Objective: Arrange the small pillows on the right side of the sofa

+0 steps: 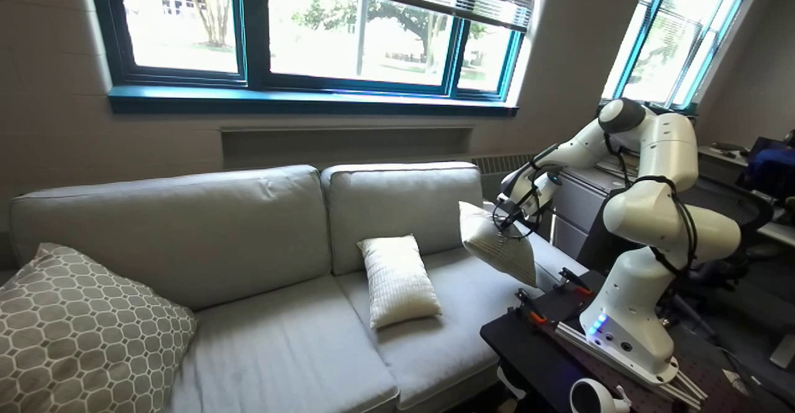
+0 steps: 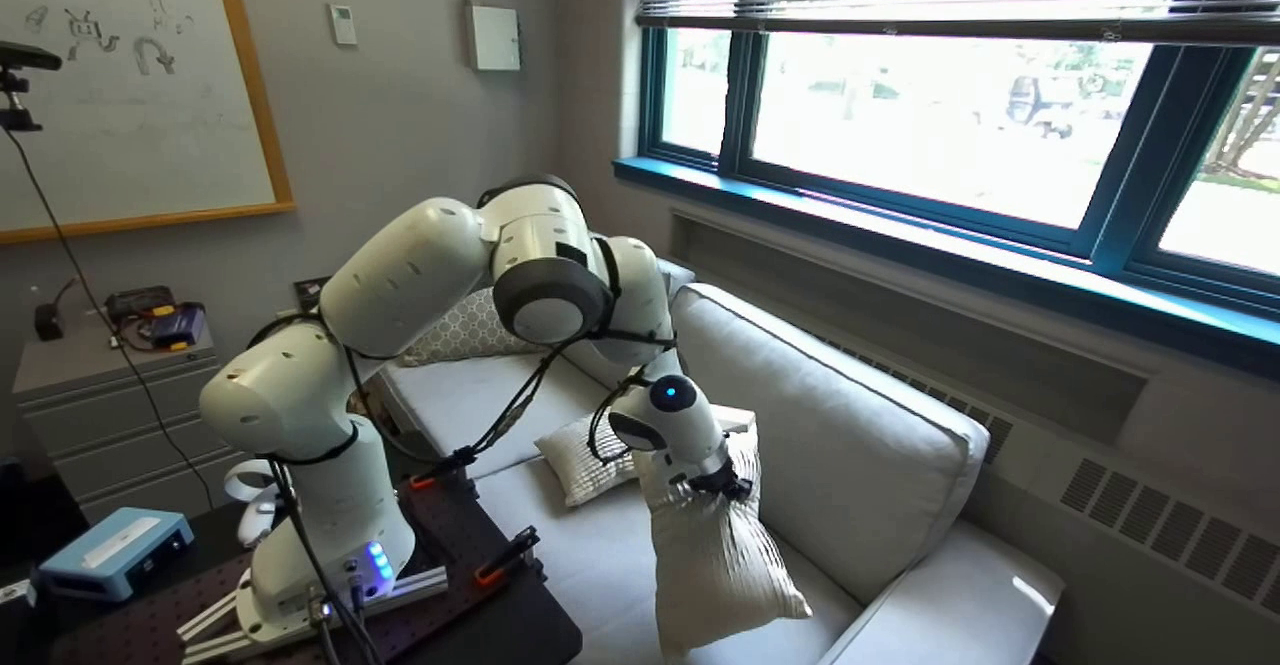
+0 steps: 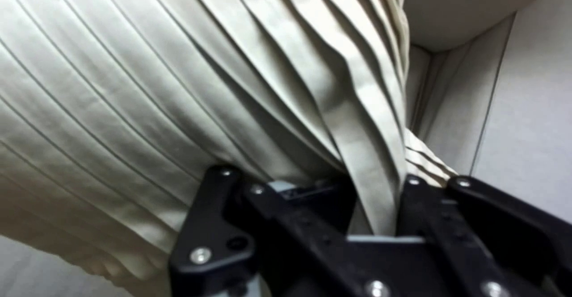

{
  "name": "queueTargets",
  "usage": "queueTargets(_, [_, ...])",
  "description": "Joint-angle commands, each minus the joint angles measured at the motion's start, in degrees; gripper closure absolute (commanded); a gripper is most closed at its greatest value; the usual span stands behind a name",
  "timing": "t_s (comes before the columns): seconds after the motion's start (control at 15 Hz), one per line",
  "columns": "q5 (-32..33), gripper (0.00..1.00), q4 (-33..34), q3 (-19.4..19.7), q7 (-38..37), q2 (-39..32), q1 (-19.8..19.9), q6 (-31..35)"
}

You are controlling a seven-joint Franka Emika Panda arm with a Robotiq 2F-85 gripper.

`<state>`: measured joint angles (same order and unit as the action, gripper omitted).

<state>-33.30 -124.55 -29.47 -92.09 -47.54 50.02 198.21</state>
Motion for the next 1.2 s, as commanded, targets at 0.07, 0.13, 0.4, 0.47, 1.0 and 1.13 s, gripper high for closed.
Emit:
queueTargets(0.07, [5.13,0.98,-6.02,-5.20,-7.99,1.78,16.62,-0.42])
queueTargets(0.13, [5.48,0.98,-7.49,-5.72,-9.37,2.68,19.80,-0.44])
queueTargets(0.4, [3.08,0.99,-7.57,-5.49,-15.72,5.04,23.15,-0.49])
queueTargets(0.47, [3.07,0.99,-7.22,-5.35,-17.13,5.01,22.88,-0.47])
queueTargets(1.0, [0.41,0.99,0.23,5.54,-30.05,1.65,2.51,-5.10])
queueTargets(1.13, [-1.54,1.00,3.42,11.53,-32.69,1.08,-4.47,-9.81])
